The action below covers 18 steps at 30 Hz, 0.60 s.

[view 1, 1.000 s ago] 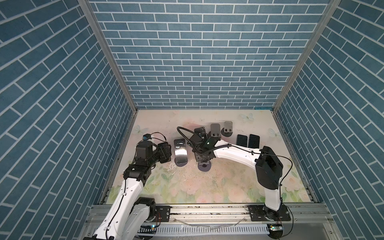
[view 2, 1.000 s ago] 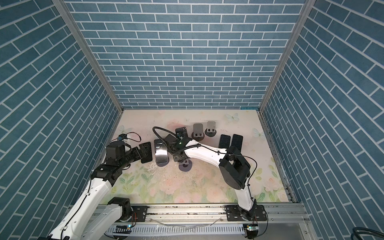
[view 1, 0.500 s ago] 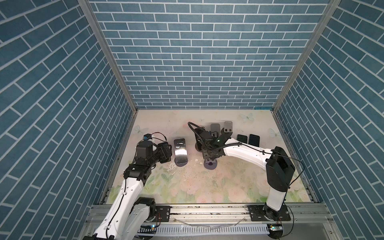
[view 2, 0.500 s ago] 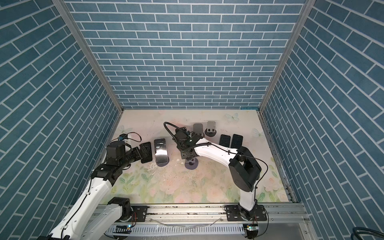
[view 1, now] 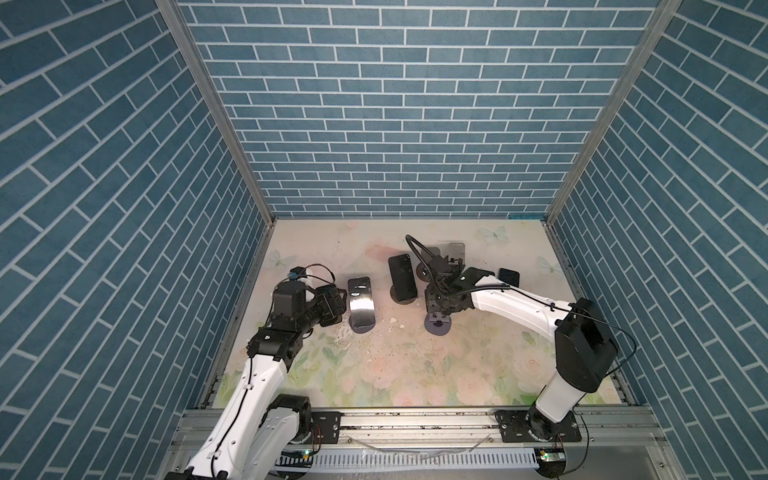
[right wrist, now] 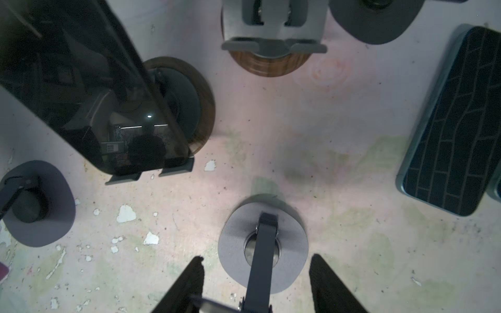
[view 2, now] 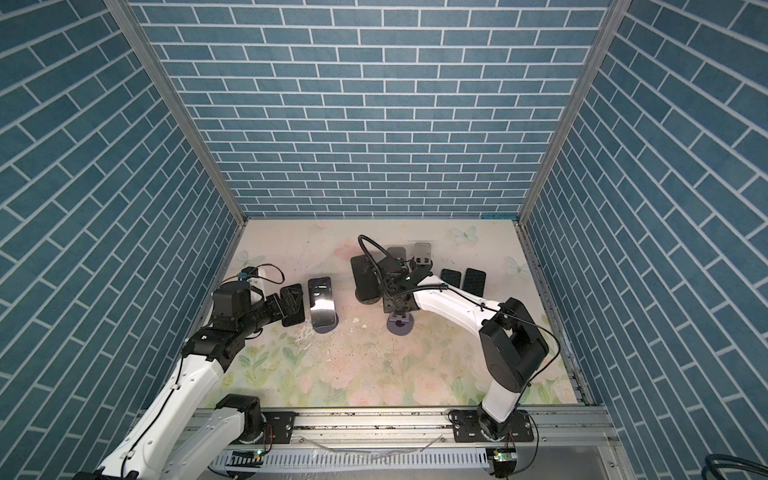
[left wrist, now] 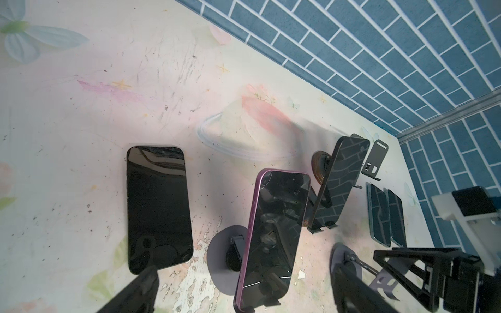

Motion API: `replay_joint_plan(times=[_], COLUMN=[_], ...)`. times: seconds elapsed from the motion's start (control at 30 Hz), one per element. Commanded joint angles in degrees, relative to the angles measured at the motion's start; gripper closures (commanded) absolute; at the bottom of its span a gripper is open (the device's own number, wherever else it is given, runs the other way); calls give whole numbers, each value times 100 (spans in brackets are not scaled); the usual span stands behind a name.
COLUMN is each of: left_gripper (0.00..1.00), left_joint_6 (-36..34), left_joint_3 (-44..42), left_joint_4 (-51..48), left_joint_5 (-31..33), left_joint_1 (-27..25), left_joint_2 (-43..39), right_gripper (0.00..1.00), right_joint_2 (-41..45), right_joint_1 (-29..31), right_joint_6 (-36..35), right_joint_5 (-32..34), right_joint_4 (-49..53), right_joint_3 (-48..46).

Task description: Remove the phone from the phone stand

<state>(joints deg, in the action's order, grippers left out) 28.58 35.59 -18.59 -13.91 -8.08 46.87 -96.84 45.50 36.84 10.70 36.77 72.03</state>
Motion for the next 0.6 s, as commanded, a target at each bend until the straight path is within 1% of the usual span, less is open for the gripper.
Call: replay_joint_plan(times=[0.0,0.13,0.23,0.33,0.5,0.57], left_gripper=[0,0,0,0,0,0], left_joint_6=[-133,-211,-268,-319,-472,-574], left_joint_3=[266,416,422,630,777,868], left_joint_4=[-72,-110,-92,-110,-177,-244], left_joint_5=[136,395,456,552,930,987], left_joint_1=[-193,-522,-670,-801,-1130,-1264], left_joint_2=[-14,108,248,371,471,543], right_gripper=[49,49,49,49,49,49], right_joint_2=[269,307,249,152,-98,-221], right_joint_1=[-268,-597,-875,-1112,-1380,-1453], right_joint_6=[-258,-476,-617,-775,-1095,-1230], right_joint_5=[-37,-105,-229,-336,-546,-681], right_joint_4=[-126,-194,-247,-291,-310,-306], right_joint_3=[-158,-138,-56,67,363,489])
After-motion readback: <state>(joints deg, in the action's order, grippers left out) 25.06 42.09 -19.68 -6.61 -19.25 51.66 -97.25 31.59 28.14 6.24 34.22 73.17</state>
